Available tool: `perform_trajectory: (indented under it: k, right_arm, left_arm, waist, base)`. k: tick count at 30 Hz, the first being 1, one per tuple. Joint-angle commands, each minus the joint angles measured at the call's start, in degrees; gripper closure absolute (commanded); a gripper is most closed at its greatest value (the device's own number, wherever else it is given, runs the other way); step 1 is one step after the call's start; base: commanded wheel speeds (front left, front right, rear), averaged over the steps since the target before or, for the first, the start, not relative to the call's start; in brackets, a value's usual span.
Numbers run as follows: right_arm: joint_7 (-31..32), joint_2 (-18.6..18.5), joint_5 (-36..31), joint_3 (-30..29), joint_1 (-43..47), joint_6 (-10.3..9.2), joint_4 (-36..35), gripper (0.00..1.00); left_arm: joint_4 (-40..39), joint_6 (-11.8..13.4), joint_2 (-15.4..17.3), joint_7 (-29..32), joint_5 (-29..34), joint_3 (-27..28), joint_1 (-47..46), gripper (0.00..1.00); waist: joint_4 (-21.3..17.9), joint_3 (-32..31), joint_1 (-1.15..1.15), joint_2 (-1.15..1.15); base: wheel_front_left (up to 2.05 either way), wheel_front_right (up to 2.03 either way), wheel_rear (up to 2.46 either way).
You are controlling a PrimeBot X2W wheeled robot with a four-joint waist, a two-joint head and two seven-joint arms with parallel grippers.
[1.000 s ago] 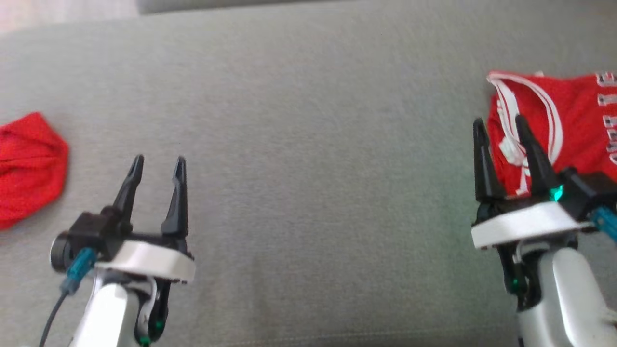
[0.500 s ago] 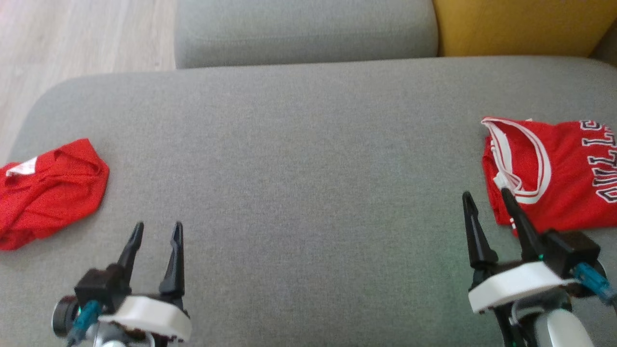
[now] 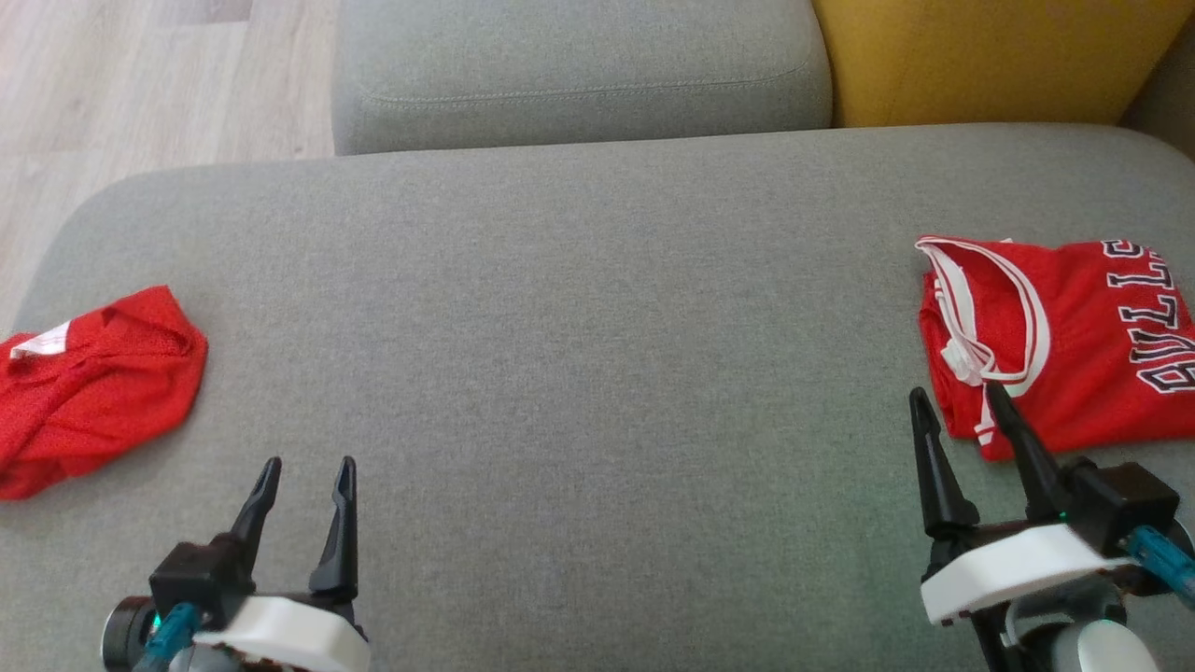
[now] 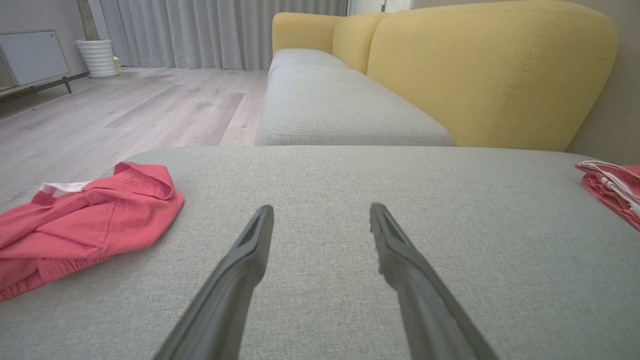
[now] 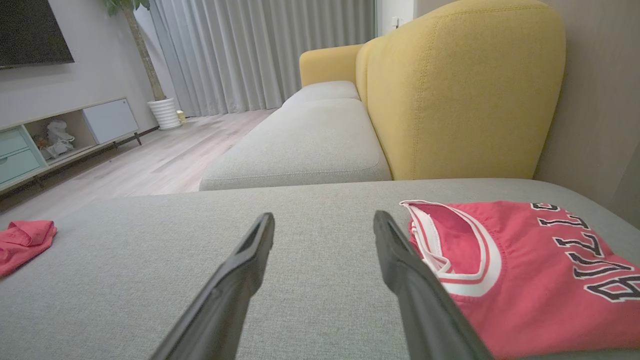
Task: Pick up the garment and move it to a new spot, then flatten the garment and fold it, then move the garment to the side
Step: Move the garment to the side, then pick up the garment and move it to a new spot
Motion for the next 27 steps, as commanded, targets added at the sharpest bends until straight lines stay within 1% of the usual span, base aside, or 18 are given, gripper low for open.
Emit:
perform_trajectory:
  k: [1,15,21,24,27]
  right_arm:
    - [-0.02,-0.22,-0.39,1.13,-0.98,0.39,-2.39,0.0]
    - [0.41,-0.22,0.17,1.02,-1.07,0.39,-2.51,0.0]
    - [0.63,-0.21,0.0,0.78,-0.95,0.39,-2.5,0.0]
    - [0.64,-0.21,-0.36,0.62,-0.98,0.39,-2.8,0.0]
    - [0.65,-0.21,-1.13,0.69,-0.9,0.39,-3.32,0.0]
  left_arm:
    - [-1.51,0.28,1.19,-0.58,-0.18,2.14,-2.53,0.0]
    - [-1.65,0.64,1.26,-0.63,-0.24,1.82,-3.49,0.0]
    - [-1.98,0.76,1.19,-0.65,-0.23,1.68,-4.13,0.0]
    - [-2.18,0.75,0.99,-0.66,-0.32,1.79,-4.8,0.0]
    - [-2.3,0.8,0.55,-0.68,-0.33,1.85,-5.56,0.0]
  waist:
    - [-0.04,0.08,0.01,0.0]
    - [-0.27,0.82,0.01,0.0]
    - [0.28,1.29,0.01,0.0]
    - [1.44,1.65,0.01,0.0]
    - [3.72,1.87,0.01,0.0]
  base:
    - [0.0,0.0,0.0]
    - [0.0,0.0,0.0]
    - [0.0,0.0,0.0]
    - [0.0,0.0,0.0]
    - [0.0,0.0,0.0]
